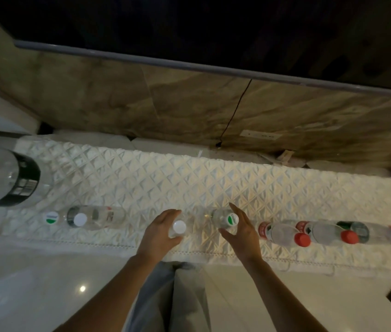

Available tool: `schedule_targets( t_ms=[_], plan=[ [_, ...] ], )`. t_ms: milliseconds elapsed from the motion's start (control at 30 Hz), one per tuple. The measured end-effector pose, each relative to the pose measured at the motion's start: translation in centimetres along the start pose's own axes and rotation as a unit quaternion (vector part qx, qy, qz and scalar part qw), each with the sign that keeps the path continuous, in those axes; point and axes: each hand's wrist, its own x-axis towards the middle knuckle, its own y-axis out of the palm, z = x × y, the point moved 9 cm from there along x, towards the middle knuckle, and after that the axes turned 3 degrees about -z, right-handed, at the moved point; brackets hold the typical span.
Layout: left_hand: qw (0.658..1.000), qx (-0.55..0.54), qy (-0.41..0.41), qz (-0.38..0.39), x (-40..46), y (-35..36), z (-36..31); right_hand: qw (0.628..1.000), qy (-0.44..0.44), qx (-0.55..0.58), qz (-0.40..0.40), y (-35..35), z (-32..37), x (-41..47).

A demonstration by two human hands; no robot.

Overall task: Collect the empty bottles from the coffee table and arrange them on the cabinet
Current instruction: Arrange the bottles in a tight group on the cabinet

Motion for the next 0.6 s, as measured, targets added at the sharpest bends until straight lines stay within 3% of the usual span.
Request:
schedule_targets(
  t_ms=[300, 600],
  plan=[
    [1.0, -0.01, 0.005, -0.019, -0.1, -2.8, -1.6, 0.999, -0.034, -0.026, -0.001, -0.6, 1.6, -0.8],
    [0.996, -0.022, 0.056, -0.068, -1.6, -11.7, -6.2, 0.998, -0.044, 0.017, -0.048, -5.8, 8.7, -3.2]
  ],
)
